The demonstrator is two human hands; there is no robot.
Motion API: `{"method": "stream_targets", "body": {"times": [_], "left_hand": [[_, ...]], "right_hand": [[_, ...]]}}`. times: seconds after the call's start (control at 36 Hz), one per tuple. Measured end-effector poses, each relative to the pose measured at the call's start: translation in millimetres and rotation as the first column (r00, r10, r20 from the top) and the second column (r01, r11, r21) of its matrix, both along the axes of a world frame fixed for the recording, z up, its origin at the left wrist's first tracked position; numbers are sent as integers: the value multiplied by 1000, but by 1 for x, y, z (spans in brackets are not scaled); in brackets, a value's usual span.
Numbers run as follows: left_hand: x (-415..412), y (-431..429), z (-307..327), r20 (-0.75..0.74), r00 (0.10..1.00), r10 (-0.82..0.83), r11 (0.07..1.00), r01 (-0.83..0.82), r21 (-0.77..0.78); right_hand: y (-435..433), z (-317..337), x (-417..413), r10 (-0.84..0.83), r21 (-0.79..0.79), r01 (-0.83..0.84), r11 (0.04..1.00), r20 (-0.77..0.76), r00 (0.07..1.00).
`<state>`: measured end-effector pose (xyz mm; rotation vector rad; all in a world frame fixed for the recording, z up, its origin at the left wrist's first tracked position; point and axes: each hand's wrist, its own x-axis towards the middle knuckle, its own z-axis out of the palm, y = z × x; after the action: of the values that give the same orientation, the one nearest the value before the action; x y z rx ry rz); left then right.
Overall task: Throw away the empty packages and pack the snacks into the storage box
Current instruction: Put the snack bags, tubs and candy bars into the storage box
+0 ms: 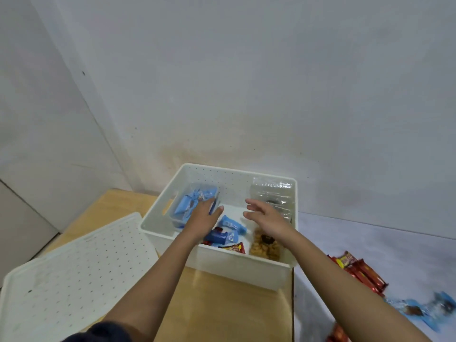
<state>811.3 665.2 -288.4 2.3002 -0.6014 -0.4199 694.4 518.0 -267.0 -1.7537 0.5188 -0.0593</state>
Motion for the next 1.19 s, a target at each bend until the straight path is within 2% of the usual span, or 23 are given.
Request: {"method": "stream_targets", "body": {"times": [0.14,0.28,0.42,0.53,0.61,0.75,0.81,0.89,1.0,1.19], "left_hand": [[-17,-33,19,43,998,-38,995,42,-95],[-75,-95,39,115,984,-137,959,161,-232],[-156,-153,29,158,962,-224,922,261,-286],[-222,-171,-12,210,934,-289,922,331,-203],[-269,-164,-58,260,909,-327,926,363,-102],[-339,-130,-141,240,870,-431,887,359,290],[-358,-124,-157,216,867,-449,854,346,389],[-370,-128,-168,281,837,-470,847,338,410],[-362,-144,-170,330,849,-412,876,268,402],[-321,-159,-169,433,808,-401,876,199,440]], "right_hand": [[-34,12,-36,-88,-129,97,987,81,993],[-86,21,-104,-168,-274,206,939,156,973],[-145,8,-187,-246,-434,272,859,116,962],[-179,-25,-256,-305,-493,281,823,34,952],[-196,-61,-303,-347,-483,274,832,-67,935],[-209,-115,-359,-384,-542,203,816,-243,891],[-212,-130,-369,-376,-588,139,797,-302,876],[-221,-152,-373,-336,-645,47,763,-334,881],[-234,-172,-363,-242,-674,-52,737,-336,910],[-231,-187,-327,-52,-720,-121,683,-213,976]]}}
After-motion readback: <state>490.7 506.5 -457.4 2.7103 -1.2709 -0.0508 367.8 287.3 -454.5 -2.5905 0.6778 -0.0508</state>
